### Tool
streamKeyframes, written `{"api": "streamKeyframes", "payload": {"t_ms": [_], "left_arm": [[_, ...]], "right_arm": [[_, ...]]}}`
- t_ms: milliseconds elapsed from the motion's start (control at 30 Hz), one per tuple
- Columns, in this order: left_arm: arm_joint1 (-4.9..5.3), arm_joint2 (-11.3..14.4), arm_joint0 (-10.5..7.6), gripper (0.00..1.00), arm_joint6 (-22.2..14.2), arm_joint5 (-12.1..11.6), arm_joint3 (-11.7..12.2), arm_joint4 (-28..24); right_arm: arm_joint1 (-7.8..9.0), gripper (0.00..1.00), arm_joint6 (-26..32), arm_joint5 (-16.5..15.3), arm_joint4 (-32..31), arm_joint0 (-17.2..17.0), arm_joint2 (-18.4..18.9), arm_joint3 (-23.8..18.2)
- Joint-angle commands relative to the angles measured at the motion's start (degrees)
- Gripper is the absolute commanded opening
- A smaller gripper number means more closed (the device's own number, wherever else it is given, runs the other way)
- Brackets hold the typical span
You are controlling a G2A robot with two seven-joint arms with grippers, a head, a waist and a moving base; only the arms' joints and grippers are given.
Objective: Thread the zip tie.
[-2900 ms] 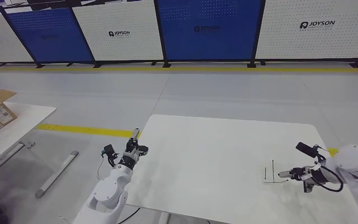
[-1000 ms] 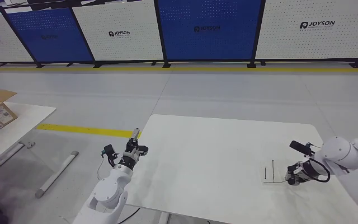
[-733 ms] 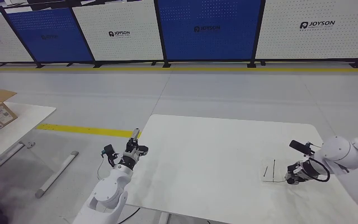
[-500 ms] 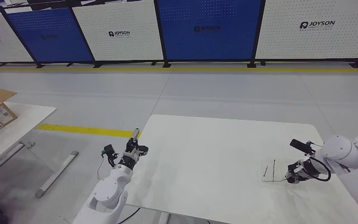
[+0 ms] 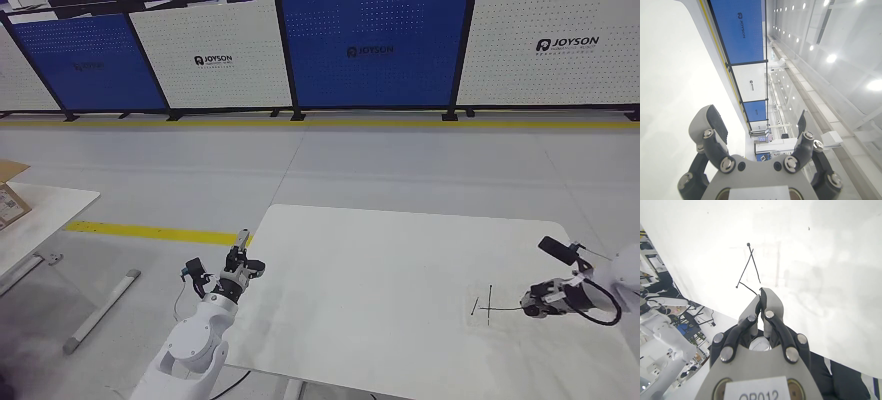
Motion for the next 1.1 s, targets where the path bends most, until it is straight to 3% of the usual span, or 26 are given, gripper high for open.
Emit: {"api": "streamKeyframes", "payload": {"t_ms": [0,867,1067], "left_arm": [[0.0,0.0,0.0,1.0,0.0,0.0,0.0,0.0],[0.0,0.0,0.0,1.0,0.0,0.0,0.0,0.0],[0.0,0.0,0.0,1.0,0.0,0.0,0.0,0.0]], "right_arm": [[1.2,0.0,0.04,-0.82,1.68,-2.68,3.32,-2.04],[1.35,0.0,0.08,-0.96,1.99,-3.08,3.76,-2.31],[1.79,0.0,-2.87,-6.01,5.51,-4.87,6.78,-5.91]]}}
